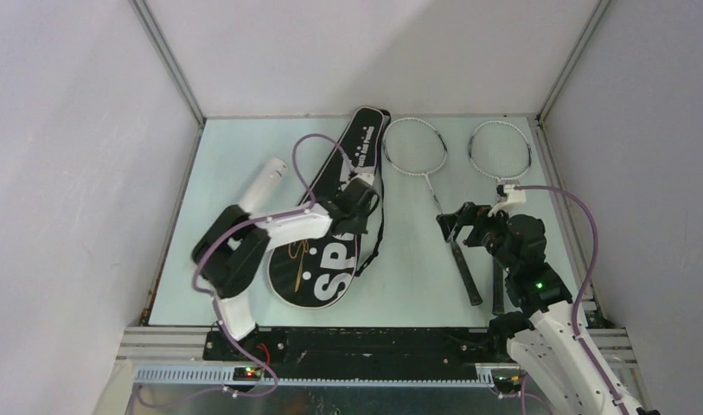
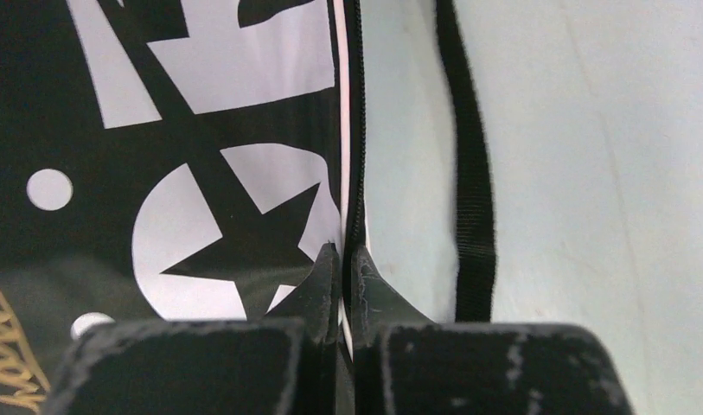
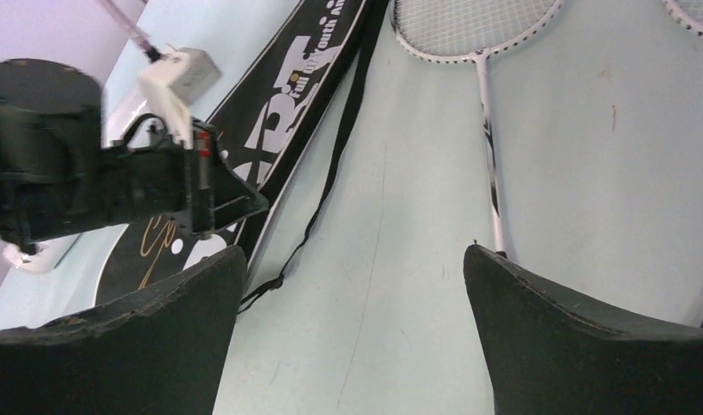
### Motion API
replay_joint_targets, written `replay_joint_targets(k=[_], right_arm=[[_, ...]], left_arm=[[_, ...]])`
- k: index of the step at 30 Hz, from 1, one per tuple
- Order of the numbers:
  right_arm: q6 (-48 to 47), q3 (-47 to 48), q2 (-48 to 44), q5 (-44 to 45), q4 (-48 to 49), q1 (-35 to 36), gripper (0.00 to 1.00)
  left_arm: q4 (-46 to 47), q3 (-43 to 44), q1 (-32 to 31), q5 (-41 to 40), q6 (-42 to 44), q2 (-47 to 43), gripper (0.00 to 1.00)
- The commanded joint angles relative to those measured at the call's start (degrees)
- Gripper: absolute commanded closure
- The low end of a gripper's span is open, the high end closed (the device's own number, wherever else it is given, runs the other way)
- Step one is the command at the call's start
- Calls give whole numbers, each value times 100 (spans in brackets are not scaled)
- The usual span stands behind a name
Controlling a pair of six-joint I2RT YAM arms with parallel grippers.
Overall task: Pack up the badminton gear
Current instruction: Open the racket bag at the center of the board.
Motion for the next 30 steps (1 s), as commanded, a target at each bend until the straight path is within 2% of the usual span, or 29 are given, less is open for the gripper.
replay_joint_targets(k=[1, 4, 9, 14, 21, 25, 30], right_arm=[[15, -5, 98, -432, 306, -16, 1], [114, -5, 202, -703, 426, -16, 1], [349, -112, 451, -969, 818, -17, 1], [707, -119, 1011, -1227, 1503, 144, 2], [1500, 126, 2416, -222, 1861, 668, 7], [1626, 509, 3277, 447, 1847, 1158, 8], [1750, 850, 3976, 711, 2015, 1449, 9]], left_arm=[[1486, -927, 66, 885, -19, -1483, 100], [2593, -1610, 104, 1332, -230, -2494, 100], [3588, -2508, 115, 2111, -772, -3254, 100], [3829, -2745, 114, 2600, -1142, -3331, 100], [3605, -3075, 50, 2640, -1050, -3807, 100], [3624, -3258, 26, 2651, -1025, -3970, 100], [3450, -3300, 18, 2692, -833, -4125, 100]])
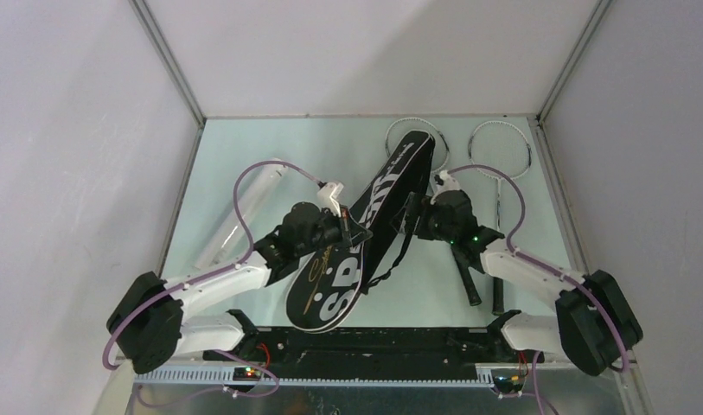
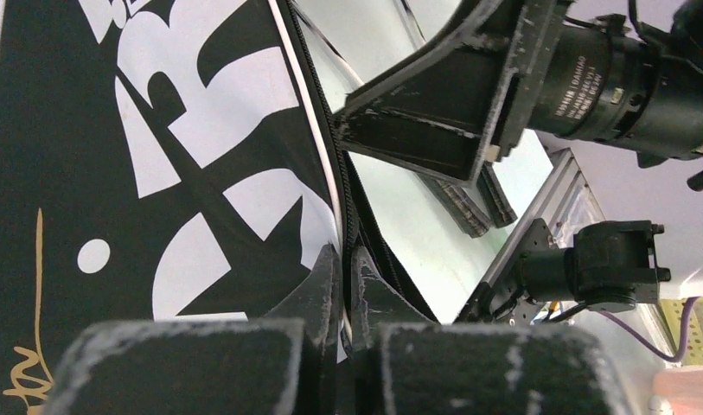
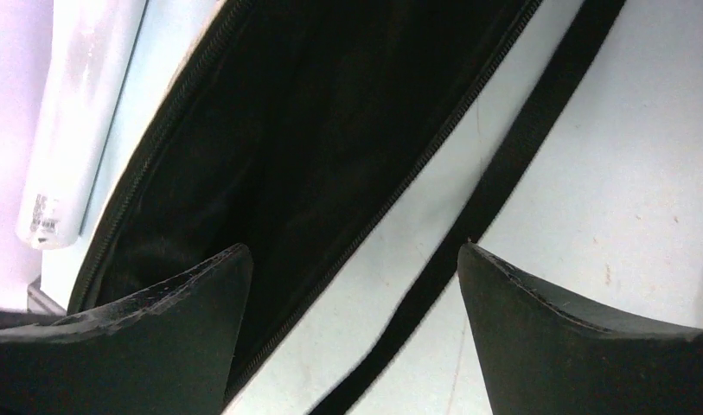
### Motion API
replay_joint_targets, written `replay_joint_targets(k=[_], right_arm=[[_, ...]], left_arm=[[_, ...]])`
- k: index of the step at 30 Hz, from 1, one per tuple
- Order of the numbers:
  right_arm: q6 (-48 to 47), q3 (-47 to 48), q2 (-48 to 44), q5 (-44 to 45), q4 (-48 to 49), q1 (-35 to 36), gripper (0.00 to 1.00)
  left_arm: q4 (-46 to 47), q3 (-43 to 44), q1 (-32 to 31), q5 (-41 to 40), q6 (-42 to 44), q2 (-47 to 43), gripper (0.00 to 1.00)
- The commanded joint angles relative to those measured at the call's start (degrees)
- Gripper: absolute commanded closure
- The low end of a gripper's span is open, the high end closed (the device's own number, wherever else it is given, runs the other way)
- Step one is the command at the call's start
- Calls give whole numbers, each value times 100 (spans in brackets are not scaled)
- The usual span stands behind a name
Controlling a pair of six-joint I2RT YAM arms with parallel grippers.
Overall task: Pack up the badminton gear
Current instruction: Open the racket bag at the center of the board.
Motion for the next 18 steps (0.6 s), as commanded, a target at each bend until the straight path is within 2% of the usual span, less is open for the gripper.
replay_joint_targets(k=[1, 3, 5, 6, 7, 8, 9, 11, 13, 14, 16, 18], right_arm=[[70, 477, 351, 521, 452, 137, 10], [-644, 552, 233, 776, 532, 266, 9], [-1911, 562, -24, 1013, 587, 366, 9], [-2994, 564, -233, 993, 558, 380, 8], [-3592, 564, -342, 767, 358, 383, 7], [-4579, 564, -581, 515, 192, 388, 6], [-5000, 564, -688, 304, -90, 379, 5], [-5781, 564, -987, -284, -283, 288, 4], [-6404, 564, -1243, -1254, -441, 120, 2], [-6897, 564, -1351, -2107, -528, 63, 1], [-7593, 573, -1395, -3164, -764, -84, 1], [-8177, 713, -1325, -3886, -1256, -144, 1]], left_arm=[[125, 51, -34, 161, 248, -293, 100], [-59, 57, -45, 148, 433, -397, 100], [-218, 51, -41, 296, 804, -531, 100], [-426, 99, -36, 441, 1147, -615, 100], [-550, 139, -41, 463, 1288, -653, 100], [-775, 216, -32, 478, 1536, -731, 100], [-861, 259, -31, 528, 1667, -769, 100], [-995, 274, -34, 759, 1989, -873, 100], [-1099, 290, -36, 1101, 2341, -962, 100], [-1143, 292, -37, 1185, 2507, -1021, 100], [-1141, 298, -30, 1272, 2629, -1105, 100], [-1189, 365, -23, 1295, 2669, -1152, 100]])
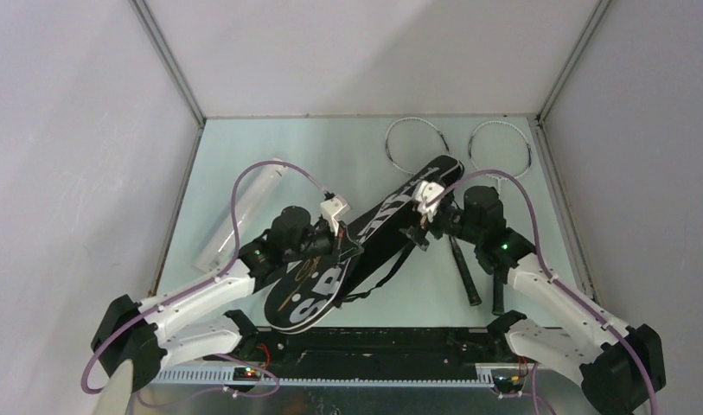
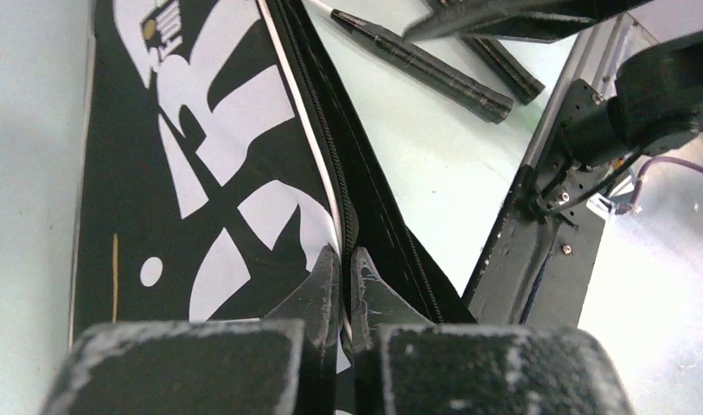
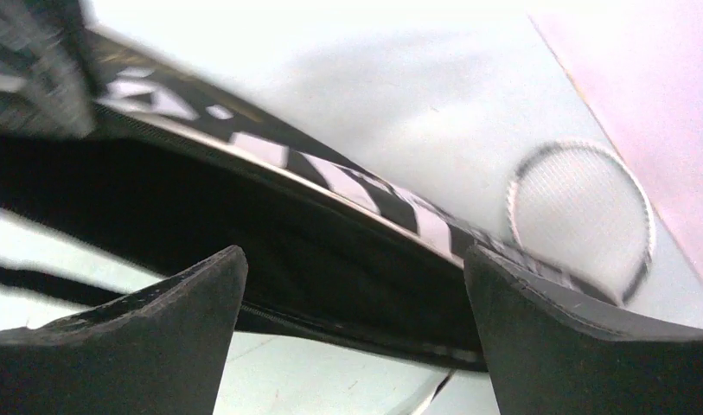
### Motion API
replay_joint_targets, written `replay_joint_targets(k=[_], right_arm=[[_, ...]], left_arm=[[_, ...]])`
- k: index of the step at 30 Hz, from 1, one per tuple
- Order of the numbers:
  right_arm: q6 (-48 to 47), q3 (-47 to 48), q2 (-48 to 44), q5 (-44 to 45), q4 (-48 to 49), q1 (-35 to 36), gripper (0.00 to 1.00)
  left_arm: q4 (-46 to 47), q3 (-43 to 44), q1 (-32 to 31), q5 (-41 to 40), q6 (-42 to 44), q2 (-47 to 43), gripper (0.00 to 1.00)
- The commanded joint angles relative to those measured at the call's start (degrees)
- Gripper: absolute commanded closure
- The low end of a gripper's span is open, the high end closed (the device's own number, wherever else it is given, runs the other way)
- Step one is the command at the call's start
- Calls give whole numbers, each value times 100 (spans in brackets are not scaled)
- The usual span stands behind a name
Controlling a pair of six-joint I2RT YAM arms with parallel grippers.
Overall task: Pack up the badminton gear
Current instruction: Open the racket bag at the center of the board.
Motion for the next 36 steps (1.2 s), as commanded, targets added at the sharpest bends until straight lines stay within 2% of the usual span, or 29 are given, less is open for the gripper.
replay_joint_targets(k=[1, 5, 12, 14, 16, 17, 18, 19, 21, 22, 23, 24, 25, 26, 29, 31, 32, 36], right_arm=[[-2263, 463, 80, -2417, -1261, -146, 1], [-2816, 685, 396, -2719, -1881, -176, 1], [-2490, 707, 790, -2173, -1160, -197, 2], [-2524, 813, 941, -2296, -1277, -206, 7], [-2557, 1040, 1124, -2442, -1542, -194, 32], [-2552, 1081, 1238, -2446, -1611, -186, 51], [-2538, 1134, 1284, -2423, -1683, -176, 60], [-2499, 1150, 1357, -2338, -1699, -173, 78], [-2209, 1172, 1417, -2158, -1586, -169, 98], [-2028, 1174, 1413, -2068, -1349, -174, 100], [-1609, 1179, 1394, -1882, -1203, -179, 100], [-1058, 1180, 1346, -1768, -803, -179, 100], [-727, 1182, 1315, -1508, -565, -183, 100], [-121, 1187, 1262, -1365, -149, -189, 100], [948, 1302, 1178, -642, 625, -237, 100], [1816, 1442, 1193, -83, 754, -263, 100], [2499, 1600, 1242, 116, 736, -269, 100], [3656, 1826, 1367, 875, 698, -182, 100]], left_arm=[[45, 426, -12, 429, 640, -282, 100], [-128, 546, -12, 405, 716, -296, 100], [-228, 550, -14, 631, 1072, -405, 100], [-232, 513, -16, 654, 1145, -474, 100], [-226, 504, -12, 633, 1212, -533, 100], [-231, 513, -12, 629, 1252, -569, 100], [-232, 518, -12, 599, 1273, -587, 100], [-228, 537, -16, 577, 1291, -633, 100], [-201, 559, -12, 488, 1328, -727, 100], [-169, 569, -12, 252, 1311, -789, 95], [-105, 581, -12, 30, 1200, -829, 81], [-60, 616, -12, -524, 1119, -902, 38], [-41, 640, -12, -833, 934, -938, 19], [-2, 692, -12, -1467, 837, -1029, 5], [122, 738, -12, -2768, 450, -1279, 1], [172, 756, -12, -3277, 194, -1524, 0], [183, 754, -12, -3370, 77, -1700, 0], [0, 731, -8, -3600, -250, -2078, 0]])
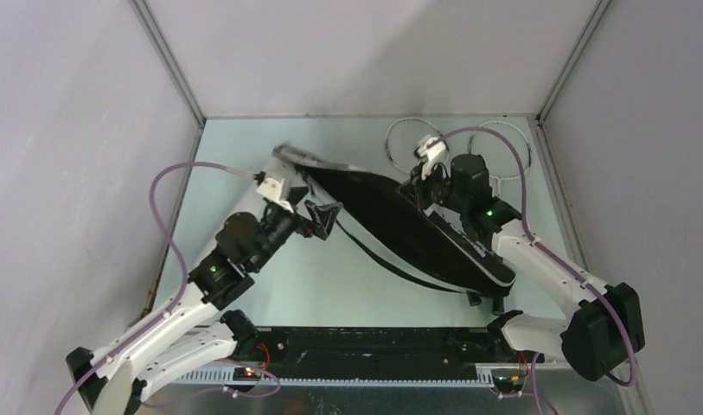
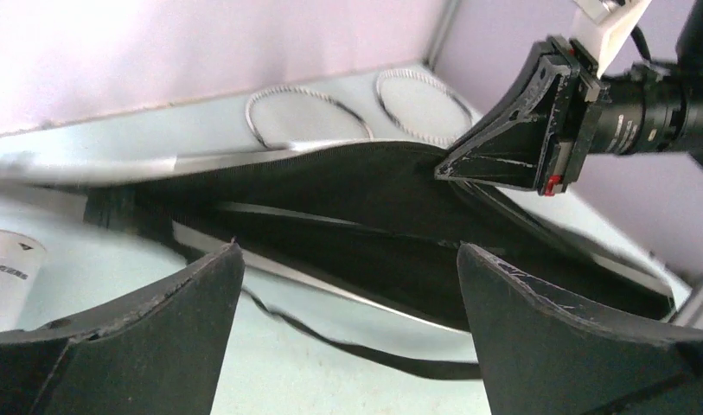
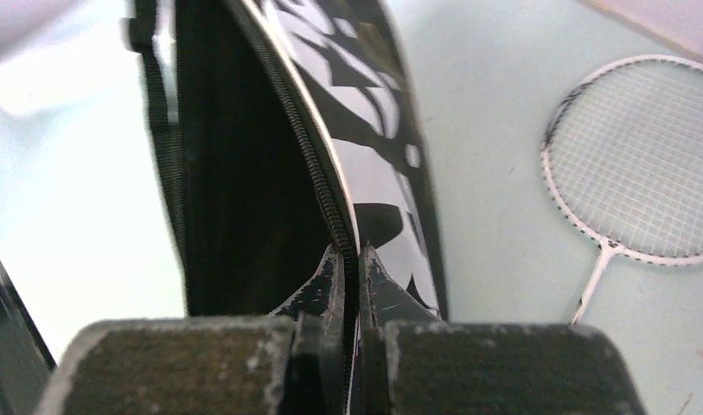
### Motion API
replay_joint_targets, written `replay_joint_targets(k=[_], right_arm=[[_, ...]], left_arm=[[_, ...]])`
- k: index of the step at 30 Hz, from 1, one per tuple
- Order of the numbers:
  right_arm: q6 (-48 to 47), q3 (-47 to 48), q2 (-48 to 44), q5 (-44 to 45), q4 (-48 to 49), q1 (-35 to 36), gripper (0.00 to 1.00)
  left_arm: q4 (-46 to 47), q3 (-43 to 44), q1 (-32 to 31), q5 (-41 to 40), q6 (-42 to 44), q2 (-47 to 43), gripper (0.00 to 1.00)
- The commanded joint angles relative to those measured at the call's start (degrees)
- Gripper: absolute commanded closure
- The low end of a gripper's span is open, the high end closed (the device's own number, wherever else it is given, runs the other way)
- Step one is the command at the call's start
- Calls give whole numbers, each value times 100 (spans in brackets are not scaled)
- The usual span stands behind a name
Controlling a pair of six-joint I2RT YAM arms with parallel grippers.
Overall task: Pack up the badminton gear
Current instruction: Open the racket bag at the center of the board.
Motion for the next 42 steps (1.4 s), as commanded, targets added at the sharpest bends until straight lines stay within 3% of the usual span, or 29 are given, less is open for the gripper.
replay_joint_targets(k=[1, 6, 15, 22, 24, 25, 26, 27, 29, 34, 39, 42], right_arm=[[2111, 538, 4, 1229, 878, 143, 100], [3044, 542, 120, 1980, 1059, 581, 100], [3414, 185, 347, 1573, 1862, 944, 100], [3645, -137, 201, 1331, 2337, 957, 100], [3765, -251, 175, 1298, 2575, 959, 100], [3839, -318, 173, 1319, 2626, 959, 100], [3882, -367, 176, 1347, 2690, 959, 100], [3945, -387, 171, 1391, 2718, 950, 100], [3989, -431, 136, 1428, 2767, 919, 100], [4187, -468, 95, 1919, 2022, 637, 100], [4192, -664, 292, 1980, 1337, 298, 100], [3780, -800, 472, 1507, 1209, 303, 91]], left_arm=[[8, 199, -1, -879, -639, -359, 0], [-323, -28, -3, -1104, -1525, -138, 0], [517, -253, 128, -1352, -2021, 1486, 0], [880, -536, 687, -447, -2636, 2302, 4], [1316, -743, 807, -60, -2795, 2418, 20], [1683, -874, 885, 76, -2884, 2498, 40], [1882, -941, 916, 330, -2900, 2541, 51], [2158, -1011, 972, 412, -2945, 2617, 80], [2171, -1016, 1064, 536, -2952, 2662, 97], [1135, -671, 1221, 107, -2518, 2193, 100], [-451, 184, 1234, -188, -1308, 1832, 100], [-1073, 733, 1252, -311, -771, 2011, 100]])
